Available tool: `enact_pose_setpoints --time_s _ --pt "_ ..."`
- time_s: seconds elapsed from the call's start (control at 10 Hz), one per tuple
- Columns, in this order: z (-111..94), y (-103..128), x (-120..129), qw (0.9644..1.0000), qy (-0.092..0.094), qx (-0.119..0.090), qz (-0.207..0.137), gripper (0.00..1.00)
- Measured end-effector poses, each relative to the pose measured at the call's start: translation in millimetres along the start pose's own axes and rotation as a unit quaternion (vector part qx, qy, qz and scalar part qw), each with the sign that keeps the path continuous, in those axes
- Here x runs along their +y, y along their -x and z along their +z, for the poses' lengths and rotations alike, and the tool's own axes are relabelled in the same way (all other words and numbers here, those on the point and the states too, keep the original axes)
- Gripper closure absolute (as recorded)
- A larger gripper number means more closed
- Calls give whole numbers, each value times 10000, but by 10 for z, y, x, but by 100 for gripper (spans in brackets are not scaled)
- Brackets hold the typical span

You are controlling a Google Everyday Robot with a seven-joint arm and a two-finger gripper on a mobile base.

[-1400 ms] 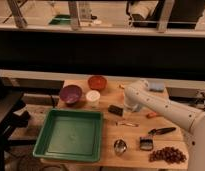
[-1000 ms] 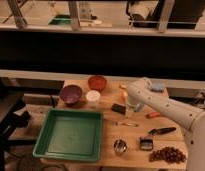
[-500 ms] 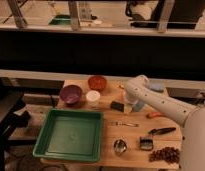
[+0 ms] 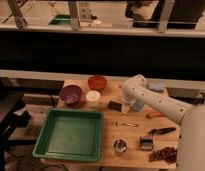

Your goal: Wipe table surface with eraser

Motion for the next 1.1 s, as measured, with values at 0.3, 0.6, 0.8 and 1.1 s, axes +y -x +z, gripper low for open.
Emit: enact_pose_setpoints --time_s 0.3,0.6,0.8,1.1 --pt "-35 34 185 9999 78 -80 -43 100" --pt "-79 11 434 9998 164 -139 -42 100" --pt "-82 14 448 9998 164 -127 -30 100" --pt "-85 4 440 9998 158 -116 -21 100"
